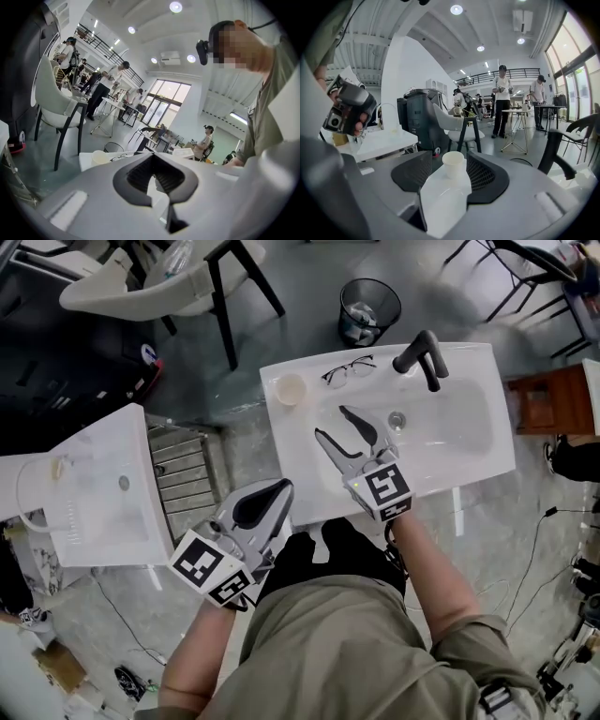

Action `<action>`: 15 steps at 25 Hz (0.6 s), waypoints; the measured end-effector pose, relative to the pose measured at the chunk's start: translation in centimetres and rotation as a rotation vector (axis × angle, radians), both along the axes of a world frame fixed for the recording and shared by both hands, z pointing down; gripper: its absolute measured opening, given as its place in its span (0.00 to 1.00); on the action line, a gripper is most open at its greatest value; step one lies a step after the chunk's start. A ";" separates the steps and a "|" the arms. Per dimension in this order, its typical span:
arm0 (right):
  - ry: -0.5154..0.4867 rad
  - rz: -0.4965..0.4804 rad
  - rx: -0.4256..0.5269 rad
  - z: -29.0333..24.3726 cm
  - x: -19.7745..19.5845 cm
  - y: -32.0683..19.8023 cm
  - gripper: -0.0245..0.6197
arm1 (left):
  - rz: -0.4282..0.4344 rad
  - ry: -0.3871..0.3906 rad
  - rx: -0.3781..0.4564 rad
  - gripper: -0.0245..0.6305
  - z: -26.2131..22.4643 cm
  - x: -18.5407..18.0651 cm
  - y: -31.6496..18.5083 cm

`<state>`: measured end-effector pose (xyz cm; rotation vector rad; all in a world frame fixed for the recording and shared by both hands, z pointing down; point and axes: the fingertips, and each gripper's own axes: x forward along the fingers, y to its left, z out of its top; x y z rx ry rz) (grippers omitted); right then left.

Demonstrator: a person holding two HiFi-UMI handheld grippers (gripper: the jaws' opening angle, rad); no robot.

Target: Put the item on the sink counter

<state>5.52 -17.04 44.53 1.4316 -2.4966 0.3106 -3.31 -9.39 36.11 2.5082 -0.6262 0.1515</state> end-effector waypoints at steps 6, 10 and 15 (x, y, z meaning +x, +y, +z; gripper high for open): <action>-0.024 0.030 0.043 -4.4 1.3 2.6 0.27 | 0.049 0.018 0.023 0.05 -1.3 1.4 0.2; -0.040 0.070 0.077 -7.2 2.8 4.2 0.14 | 0.077 0.026 0.032 0.05 -1.8 2.4 0.5; -0.046 0.092 0.124 -10.3 4.1 5.7 0.06 | 0.113 0.028 0.042 0.05 -2.0 3.8 0.9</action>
